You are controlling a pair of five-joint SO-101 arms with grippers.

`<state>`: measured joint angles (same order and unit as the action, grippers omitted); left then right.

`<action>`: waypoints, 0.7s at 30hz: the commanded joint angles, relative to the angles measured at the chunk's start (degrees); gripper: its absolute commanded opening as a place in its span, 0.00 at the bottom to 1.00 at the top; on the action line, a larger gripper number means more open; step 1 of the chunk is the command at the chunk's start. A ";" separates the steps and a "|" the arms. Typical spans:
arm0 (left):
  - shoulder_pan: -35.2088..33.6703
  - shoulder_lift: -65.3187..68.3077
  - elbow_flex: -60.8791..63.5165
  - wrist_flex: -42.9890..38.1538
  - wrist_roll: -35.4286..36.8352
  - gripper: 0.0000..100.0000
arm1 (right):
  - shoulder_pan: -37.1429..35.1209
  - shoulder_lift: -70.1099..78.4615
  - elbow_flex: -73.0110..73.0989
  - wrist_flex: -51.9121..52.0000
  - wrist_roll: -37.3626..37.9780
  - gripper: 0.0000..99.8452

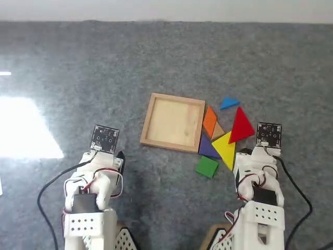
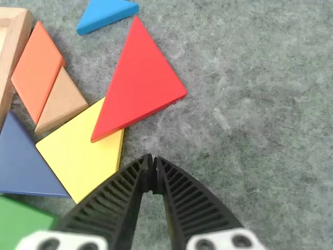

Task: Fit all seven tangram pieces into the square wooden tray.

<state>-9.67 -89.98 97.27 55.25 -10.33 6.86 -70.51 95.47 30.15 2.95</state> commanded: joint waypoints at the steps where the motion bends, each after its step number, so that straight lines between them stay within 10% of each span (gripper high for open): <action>1: -0.35 -0.88 -0.48 0.00 -0.79 0.15 | 0.48 -1.01 0.70 -0.22 -0.62 0.01; 21: -0.35 -0.88 -0.48 0.00 -0.79 0.15 | -2.07 -1.01 0.70 -0.22 -0.70 0.01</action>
<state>-9.67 -89.98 97.27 55.25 -10.33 5.19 -70.51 95.47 30.15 2.77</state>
